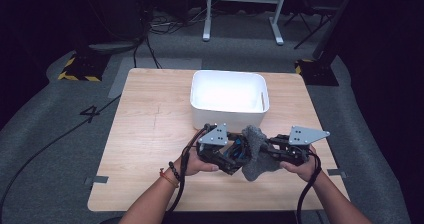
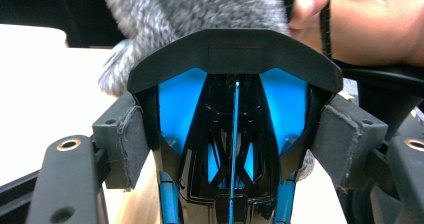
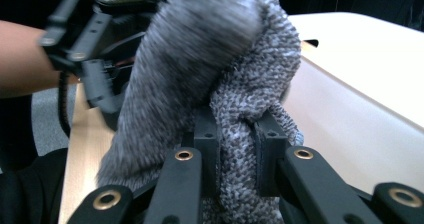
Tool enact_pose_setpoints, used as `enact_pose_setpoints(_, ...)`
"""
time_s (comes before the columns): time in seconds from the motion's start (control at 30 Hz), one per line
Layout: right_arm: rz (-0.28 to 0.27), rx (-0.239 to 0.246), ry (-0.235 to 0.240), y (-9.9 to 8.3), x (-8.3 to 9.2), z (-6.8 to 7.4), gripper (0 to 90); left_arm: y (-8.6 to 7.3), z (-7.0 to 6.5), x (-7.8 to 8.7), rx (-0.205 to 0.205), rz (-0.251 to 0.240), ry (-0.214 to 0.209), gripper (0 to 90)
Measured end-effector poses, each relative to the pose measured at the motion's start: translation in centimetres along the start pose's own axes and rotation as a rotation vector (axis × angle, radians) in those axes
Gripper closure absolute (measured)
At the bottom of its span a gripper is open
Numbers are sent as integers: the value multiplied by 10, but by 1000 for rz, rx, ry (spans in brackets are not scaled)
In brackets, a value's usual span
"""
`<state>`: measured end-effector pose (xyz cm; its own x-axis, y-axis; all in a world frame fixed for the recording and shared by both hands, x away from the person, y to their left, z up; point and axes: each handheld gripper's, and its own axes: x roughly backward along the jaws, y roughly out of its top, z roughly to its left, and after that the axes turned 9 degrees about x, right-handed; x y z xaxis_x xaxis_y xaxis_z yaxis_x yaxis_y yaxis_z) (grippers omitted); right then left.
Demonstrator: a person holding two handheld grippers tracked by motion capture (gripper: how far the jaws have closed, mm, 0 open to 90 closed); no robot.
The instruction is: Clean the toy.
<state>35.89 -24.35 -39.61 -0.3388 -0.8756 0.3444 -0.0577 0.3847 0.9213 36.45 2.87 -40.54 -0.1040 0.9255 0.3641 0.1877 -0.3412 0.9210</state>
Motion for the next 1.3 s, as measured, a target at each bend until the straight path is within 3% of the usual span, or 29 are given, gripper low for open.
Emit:
enact_pose_setpoints(0.17,23,-15,-5,-3,-10,-2,775,-1,2,1,12,-8,3,251)
enact_pose_setpoints(0.3,70,-23,-25,-9,-22,-1,775,-1,0,0,5,-9,25,252)
enact_pose_setpoints(0.4,77,-49,-14,-13,-27,-1,775,0,-2,0,-7,-4,48,251)
enact_pose_setpoints(0.5,81,-56,-5,-16,-30,3,775,0,1,2,7,-21,69,252)
enact_pose_setpoints(0.67,180,-23,65,-26,-51,22,775,6,2,11,26,-92,71,252)
enact_pose_setpoints(0.87,212,-8,162,-29,-78,37,775,9,-2,16,20,-112,70,252)
enact_pose_setpoints(0.97,226,-6,148,-27,-81,35,773,9,0,21,23,-130,68,252)
enact_pose_setpoints(1.1,188,-112,135,-34,-83,22,769,13,-5,22,14,-152,37,252)
enact_pose_setpoints(1.3,175,-199,98,-43,-84,7,767,17,-16,12,-10,-147,-38,251)
